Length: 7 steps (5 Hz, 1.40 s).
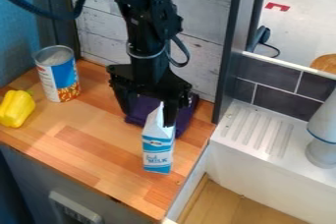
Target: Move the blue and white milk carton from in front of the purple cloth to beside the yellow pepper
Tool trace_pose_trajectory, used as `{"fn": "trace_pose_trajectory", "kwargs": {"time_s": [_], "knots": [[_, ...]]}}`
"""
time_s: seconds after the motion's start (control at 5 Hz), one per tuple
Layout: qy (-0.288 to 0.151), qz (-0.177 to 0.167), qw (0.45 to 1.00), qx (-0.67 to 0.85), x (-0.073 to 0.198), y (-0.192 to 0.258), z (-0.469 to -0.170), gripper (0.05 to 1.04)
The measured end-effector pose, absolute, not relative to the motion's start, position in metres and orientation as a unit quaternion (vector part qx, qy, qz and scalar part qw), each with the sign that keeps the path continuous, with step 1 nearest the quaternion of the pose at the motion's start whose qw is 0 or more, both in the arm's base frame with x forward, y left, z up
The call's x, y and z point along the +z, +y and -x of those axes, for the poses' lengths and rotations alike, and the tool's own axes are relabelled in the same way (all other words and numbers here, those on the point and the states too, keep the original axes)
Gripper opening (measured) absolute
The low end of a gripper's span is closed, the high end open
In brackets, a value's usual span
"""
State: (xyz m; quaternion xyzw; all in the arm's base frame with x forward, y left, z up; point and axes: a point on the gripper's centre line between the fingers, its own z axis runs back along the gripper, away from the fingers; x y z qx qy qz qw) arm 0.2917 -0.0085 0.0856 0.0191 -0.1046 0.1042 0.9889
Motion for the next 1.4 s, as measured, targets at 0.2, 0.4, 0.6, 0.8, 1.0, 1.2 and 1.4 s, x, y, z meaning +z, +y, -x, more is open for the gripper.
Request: {"fn": "trace_pose_trajectory", "kwargs": {"time_s": [0.2, 0.4, 0.6, 0.8, 1.0, 1.2, 1.4], "knots": [[-0.103, -0.012, 0.989, 0.108, 0.077, -0.011, -0.295, 1.011], [-0.101, -0.018, 0.988, 0.114, 0.07, -0.009, -0.298, 1.011], [-0.096, -0.021, 0.988, 0.118, 0.062, -0.009, -0.3, 1.011], [-0.086, -0.024, 0.989, 0.12, 0.052, -0.008, -0.301, 1.011], [-0.09, -0.018, 0.989, 0.115, 0.046, -0.01, -0.304, 0.957], [-0.095, -0.015, 0.988, 0.119, 0.044, -0.011, -0.305, 0.831], [-0.095, -0.013, 0.989, 0.113, 0.046, -0.011, -0.303, 0.831]]}}
